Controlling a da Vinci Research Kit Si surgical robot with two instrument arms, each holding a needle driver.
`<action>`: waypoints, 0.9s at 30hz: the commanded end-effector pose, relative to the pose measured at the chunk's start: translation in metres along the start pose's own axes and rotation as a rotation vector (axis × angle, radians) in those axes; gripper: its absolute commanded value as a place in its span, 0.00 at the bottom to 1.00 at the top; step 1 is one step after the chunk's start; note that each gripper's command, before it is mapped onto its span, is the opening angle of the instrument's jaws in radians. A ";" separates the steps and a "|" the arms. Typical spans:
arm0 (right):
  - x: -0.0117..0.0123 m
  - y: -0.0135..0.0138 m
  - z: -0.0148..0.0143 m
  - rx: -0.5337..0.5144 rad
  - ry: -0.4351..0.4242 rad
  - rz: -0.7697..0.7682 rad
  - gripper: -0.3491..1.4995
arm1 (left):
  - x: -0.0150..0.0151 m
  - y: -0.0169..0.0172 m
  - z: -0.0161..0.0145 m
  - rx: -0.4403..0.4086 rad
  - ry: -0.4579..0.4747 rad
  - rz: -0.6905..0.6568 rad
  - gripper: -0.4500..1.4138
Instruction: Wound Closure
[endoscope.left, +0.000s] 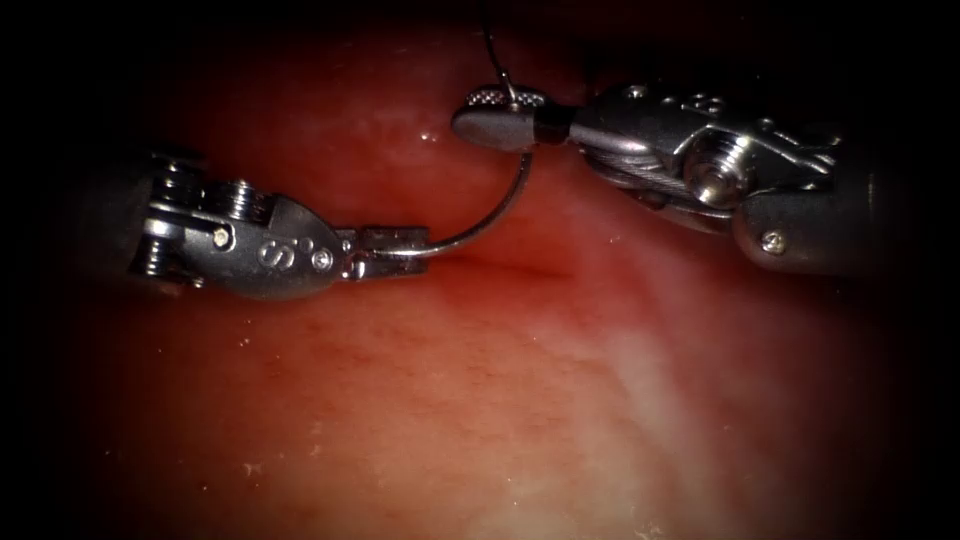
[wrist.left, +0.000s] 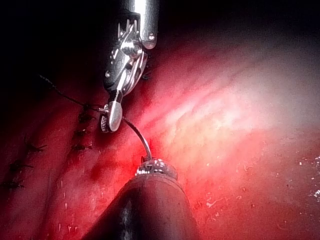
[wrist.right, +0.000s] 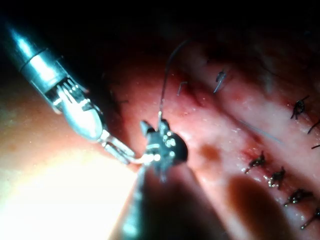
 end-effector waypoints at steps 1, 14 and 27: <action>0.0003 0.0002 0.0004 -0.013 -0.002 -0.045 0.00 | 0.0001 0.0002 0.0007 0.000 0.002 0.000 0.00; 0.0008 0.0007 -0.0016 -0.007 0.039 -0.263 0.00 | 0.0009 -0.0002 0.0000 -0.116 0.111 -0.319 0.83; 0.0004 -0.0004 -0.0019 0.252 0.133 -0.566 0.00 | 0.0008 -0.0051 0.0000 -0.490 0.169 -0.643 0.82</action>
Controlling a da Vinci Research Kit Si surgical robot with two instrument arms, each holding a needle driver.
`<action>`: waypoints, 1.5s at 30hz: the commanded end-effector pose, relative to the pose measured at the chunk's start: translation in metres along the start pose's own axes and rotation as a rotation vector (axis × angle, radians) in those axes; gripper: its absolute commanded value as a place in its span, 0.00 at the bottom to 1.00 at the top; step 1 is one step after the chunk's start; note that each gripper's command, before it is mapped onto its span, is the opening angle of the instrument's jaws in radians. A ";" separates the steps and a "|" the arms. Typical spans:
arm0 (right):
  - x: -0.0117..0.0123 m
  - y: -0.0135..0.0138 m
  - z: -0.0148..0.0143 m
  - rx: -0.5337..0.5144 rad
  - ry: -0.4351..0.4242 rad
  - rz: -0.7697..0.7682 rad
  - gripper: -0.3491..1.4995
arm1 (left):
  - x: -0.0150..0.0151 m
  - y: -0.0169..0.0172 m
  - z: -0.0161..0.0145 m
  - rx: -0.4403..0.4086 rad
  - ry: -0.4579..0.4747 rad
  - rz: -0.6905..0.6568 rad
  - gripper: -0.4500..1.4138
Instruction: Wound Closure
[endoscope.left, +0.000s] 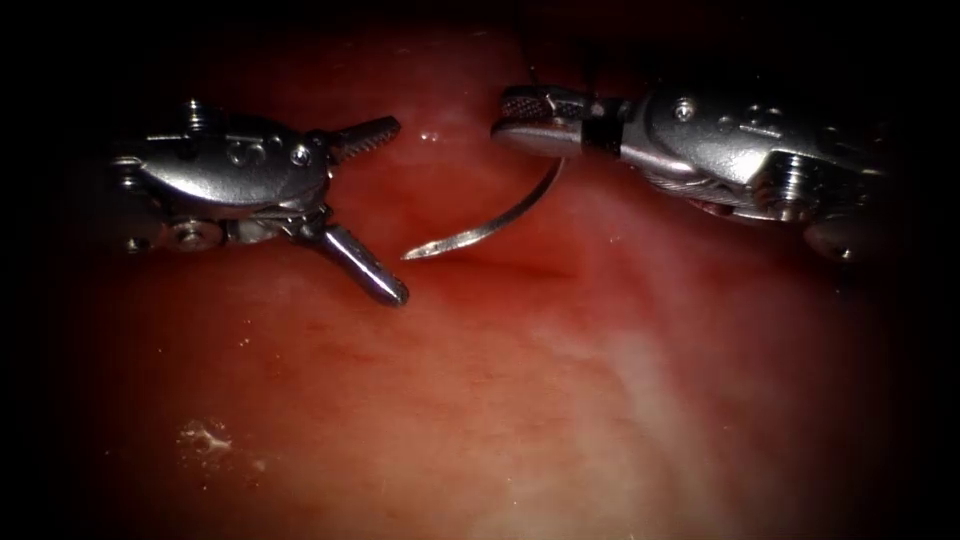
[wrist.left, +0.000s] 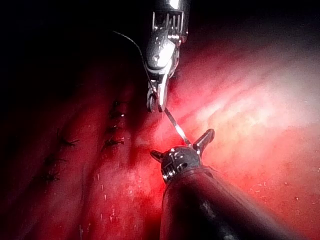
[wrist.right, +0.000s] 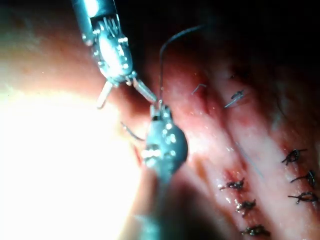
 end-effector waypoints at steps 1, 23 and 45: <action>-0.0001 -0.0001 0.0008 0.023 0.015 -0.033 0.00 | 0.0000 -0.0005 0.0010 -0.016 -0.022 -0.014 0.82; 0.0038 -0.0014 0.0017 0.061 0.105 -0.299 0.00 | -0.0004 -0.0024 0.0057 -0.172 -0.157 -0.129 0.79; 0.0047 -0.0025 0.0021 0.083 0.134 -0.318 0.00 | -0.0003 -0.0034 0.0062 -0.214 -0.153 -0.106 0.00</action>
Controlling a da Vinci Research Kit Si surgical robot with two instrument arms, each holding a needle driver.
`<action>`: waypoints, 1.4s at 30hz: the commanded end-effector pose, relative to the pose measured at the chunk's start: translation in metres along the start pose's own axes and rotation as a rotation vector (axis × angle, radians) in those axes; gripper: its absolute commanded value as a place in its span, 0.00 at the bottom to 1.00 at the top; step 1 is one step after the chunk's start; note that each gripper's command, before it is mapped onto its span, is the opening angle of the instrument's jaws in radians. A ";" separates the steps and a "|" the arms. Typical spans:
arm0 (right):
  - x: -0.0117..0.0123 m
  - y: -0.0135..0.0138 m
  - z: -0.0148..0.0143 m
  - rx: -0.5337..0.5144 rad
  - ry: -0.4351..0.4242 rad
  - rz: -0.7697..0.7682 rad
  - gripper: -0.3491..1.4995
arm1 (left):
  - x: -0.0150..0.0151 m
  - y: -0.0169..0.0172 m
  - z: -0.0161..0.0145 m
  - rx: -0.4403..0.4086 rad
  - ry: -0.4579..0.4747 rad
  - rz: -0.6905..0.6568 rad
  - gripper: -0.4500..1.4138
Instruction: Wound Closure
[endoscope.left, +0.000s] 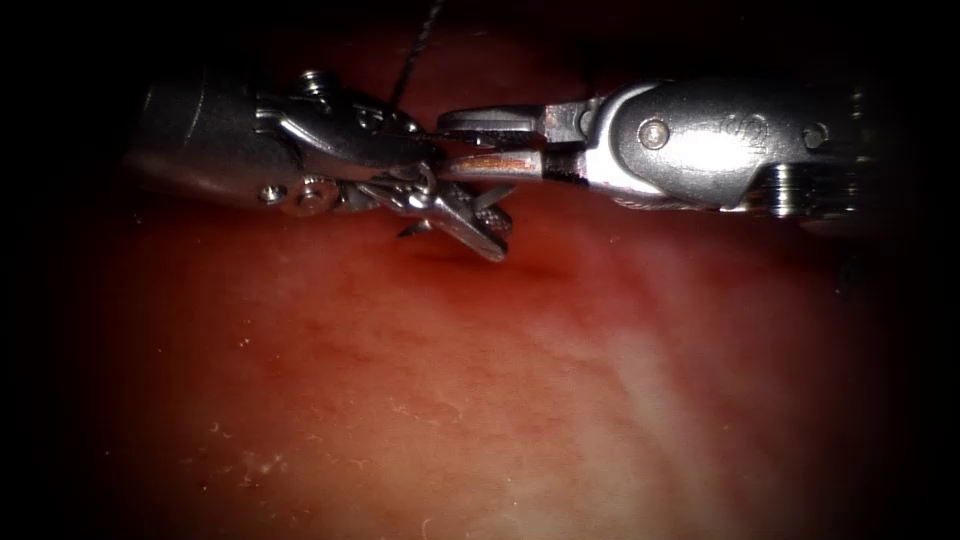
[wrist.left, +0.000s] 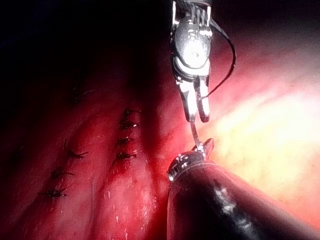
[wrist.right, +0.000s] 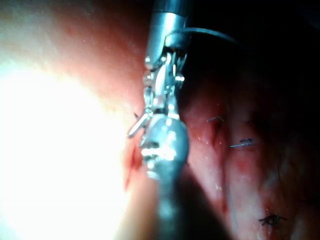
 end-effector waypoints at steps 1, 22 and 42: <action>-0.0001 0.0001 0.0007 0.000 0.002 -0.002 0.00 | 0.0003 -0.0004 0.0006 -0.012 0.011 0.005 0.00; 0.0004 0.0005 0.0024 -0.303 -0.272 0.208 0.64 | 0.0006 0.0012 -0.0004 0.203 0.327 -0.061 0.00; 0.0017 -0.0014 0.0046 -0.610 -0.413 0.011 0.49 | 0.0008 0.0016 -0.0004 0.307 0.479 -0.123 0.00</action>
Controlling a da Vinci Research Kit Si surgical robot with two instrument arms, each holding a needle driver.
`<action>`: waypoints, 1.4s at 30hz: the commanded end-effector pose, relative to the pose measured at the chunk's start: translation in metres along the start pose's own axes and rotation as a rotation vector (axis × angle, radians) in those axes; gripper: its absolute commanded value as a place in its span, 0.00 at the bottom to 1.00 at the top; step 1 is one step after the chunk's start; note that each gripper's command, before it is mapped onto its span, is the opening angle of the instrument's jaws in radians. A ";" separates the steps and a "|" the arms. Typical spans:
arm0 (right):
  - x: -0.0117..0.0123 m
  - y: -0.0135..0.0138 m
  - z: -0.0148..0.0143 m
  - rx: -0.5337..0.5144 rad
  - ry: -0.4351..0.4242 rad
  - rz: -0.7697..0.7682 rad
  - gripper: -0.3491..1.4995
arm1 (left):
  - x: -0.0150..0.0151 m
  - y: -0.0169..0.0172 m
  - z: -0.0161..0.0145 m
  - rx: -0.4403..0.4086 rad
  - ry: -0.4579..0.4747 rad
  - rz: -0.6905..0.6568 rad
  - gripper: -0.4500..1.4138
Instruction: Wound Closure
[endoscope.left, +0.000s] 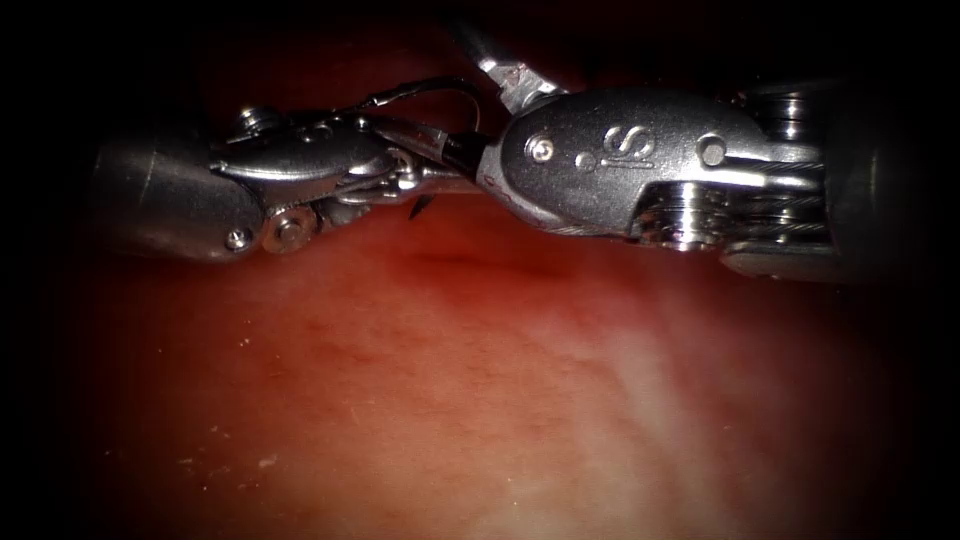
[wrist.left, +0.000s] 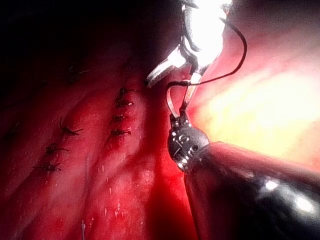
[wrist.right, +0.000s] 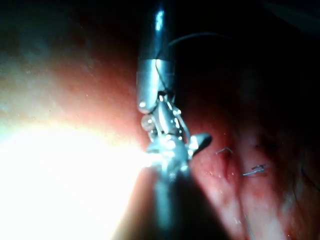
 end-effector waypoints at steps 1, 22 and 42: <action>0.0001 -0.0003 0.0007 -0.010 -0.004 -0.009 0.49 | -0.0002 0.0000 0.0008 -0.006 0.001 0.001 0.00; -0.0018 -0.0010 0.0005 -0.093 -0.027 -0.098 0.00 | 0.0002 0.0008 0.0002 -0.019 0.000 0.016 0.00; -0.0046 0.0030 0.0000 0.085 -0.071 0.067 0.00 | 0.0004 0.0019 -0.0018 -0.031 -0.076 0.044 0.89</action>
